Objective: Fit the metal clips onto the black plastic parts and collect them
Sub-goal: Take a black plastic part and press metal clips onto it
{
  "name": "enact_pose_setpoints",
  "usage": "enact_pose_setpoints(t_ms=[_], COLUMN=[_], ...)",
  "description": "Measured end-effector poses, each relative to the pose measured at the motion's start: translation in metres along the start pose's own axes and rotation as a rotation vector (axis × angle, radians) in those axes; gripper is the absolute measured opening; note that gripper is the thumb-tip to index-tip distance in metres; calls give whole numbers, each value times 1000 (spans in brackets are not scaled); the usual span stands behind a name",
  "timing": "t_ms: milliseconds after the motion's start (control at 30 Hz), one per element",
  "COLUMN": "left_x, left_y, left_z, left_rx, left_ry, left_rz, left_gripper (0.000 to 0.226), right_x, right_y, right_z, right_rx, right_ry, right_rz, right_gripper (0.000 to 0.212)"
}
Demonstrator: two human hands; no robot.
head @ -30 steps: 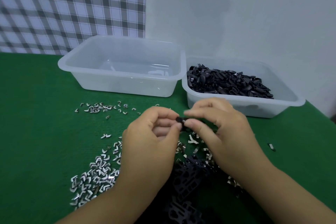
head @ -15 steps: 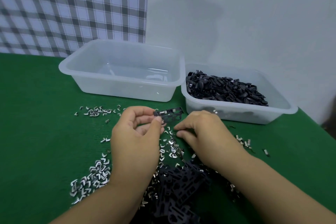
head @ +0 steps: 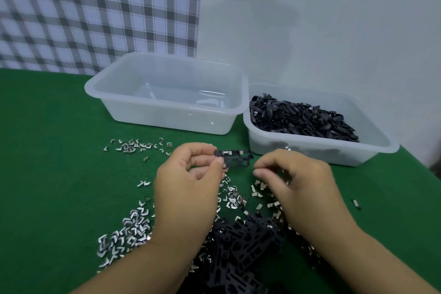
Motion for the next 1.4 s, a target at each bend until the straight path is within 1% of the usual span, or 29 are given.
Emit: enact_pose_setpoints(t_ms=[33, 100, 233, 367, 500, 700, 867, 1000, 1100, 1267, 1400], left_x=[0, 0, -5, -8, -10, -9, -10, -7, -5, -2, -7], left_y=[1, 3, 7, 8, 10, 13, 13, 14, 12, 12, 14], left_z=[-2, -7, -13, -17, -20, -23, -25, -27, -27, -27, -28], left_rx=[16, 50, 89, 118, 147, 169, 185, 216, 222, 207, 233], left_ry=[-10, -29, -94, -122, -115, -105, -109, -93, -57, 0, -61], left_rz=[1, 1, -30, -51, -68, -75, -77, -58, -34, 10, -34], left_gripper=[23, 25, 24, 24, 24, 30, 31, 29, 26, 27, 28], right_x=[1, 5, 9, 8, 2, 5, 7, 10, 11, 5, 2], right_y=[4, 9, 9, 9, 8, 9, 9, 10, 9, 7, 6], right_z=[9, 18, 22, 19, 17, 16, 16, 13, 13, 11, 11], right_rx=[-72, -156, -203, -199, -193, -200, -206, -194, -187, -156, -139], right_ry=[-3, -3, -55, -83, -97, -100, -40, 44, 51, 10, 0], right_rz=[23, 71, 117, 131, 99, 125, 144, 175, 181, 113, 85], right_gripper=[13, 17, 15, 12, 9, 5, 6, 10, 11, 12, 12])
Point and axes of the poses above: each hand's wrist, its own y-axis away from the middle knuckle, its own z-axis out of the back of the hand, x = y × z, the point moved 10 cm from there along -y, towards the middle knuckle, and after that the axes turned 7 degrees about -y, right-handed, at the moved point
